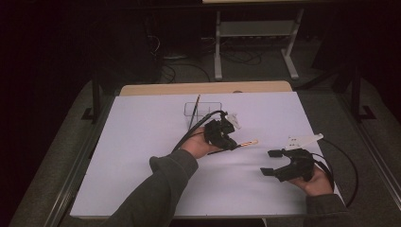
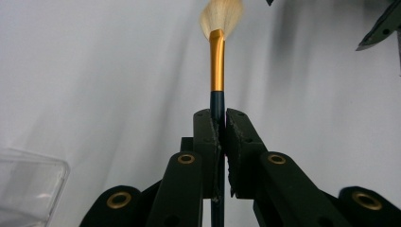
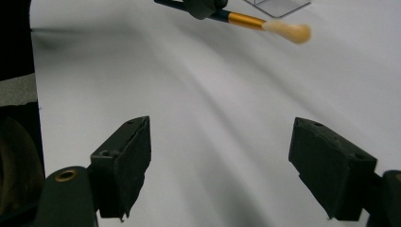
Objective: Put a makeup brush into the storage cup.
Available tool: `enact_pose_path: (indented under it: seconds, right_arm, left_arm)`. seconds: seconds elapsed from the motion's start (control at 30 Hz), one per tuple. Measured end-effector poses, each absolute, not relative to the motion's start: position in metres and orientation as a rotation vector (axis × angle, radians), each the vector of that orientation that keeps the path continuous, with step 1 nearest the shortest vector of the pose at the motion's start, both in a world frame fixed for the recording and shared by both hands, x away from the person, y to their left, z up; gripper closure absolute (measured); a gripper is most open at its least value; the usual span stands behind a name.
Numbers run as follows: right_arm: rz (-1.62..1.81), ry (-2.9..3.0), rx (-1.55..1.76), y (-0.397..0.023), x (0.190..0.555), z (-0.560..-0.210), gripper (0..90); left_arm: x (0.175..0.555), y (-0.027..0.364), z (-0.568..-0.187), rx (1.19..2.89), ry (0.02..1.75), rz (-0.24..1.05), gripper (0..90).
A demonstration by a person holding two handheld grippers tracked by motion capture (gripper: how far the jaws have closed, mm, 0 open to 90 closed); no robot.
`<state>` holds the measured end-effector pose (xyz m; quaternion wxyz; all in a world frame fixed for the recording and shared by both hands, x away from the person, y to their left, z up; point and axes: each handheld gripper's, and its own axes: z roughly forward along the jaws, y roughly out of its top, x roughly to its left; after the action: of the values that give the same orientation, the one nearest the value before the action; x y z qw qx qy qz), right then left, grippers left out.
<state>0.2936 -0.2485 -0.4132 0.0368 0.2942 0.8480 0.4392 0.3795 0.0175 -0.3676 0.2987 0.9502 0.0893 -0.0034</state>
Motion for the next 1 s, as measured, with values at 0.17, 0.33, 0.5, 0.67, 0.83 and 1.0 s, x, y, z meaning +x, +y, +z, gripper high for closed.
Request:
enact_pose_path:
  seconds: [0.17,0.33,0.5,0.67,0.83,1.0]
  right_arm:
    - [1.352,2.611,0.899,-0.246,0.294,-0.413,20.5]
    - [1.361,2.617,0.898,-0.242,0.296,-0.412,20.2]
    - [1.370,2.626,0.885,-0.236,0.299,-0.409,20.1]
    - [1.395,2.631,0.881,-0.233,0.304,-0.406,20.0]
    - [1.399,2.645,0.867,-0.227,0.309,-0.401,19.7]
    - [1.394,2.661,0.852,-0.220,0.314,-0.392,19.4]
  left_arm:
    - [0.373,0.028,-0.364,2.501,0.257,-0.009,83.4]
    - [0.367,0.041,-0.361,2.481,0.268,-0.010,83.4]
    - [0.362,0.052,-0.360,2.464,0.280,-0.008,83.4]
    - [0.358,0.063,-0.359,2.453,0.285,-0.009,83.4]
    - [0.353,0.073,-0.357,2.439,0.291,0.000,83.4]
    - [0.349,0.083,-0.354,2.426,0.303,0.002,83.4]
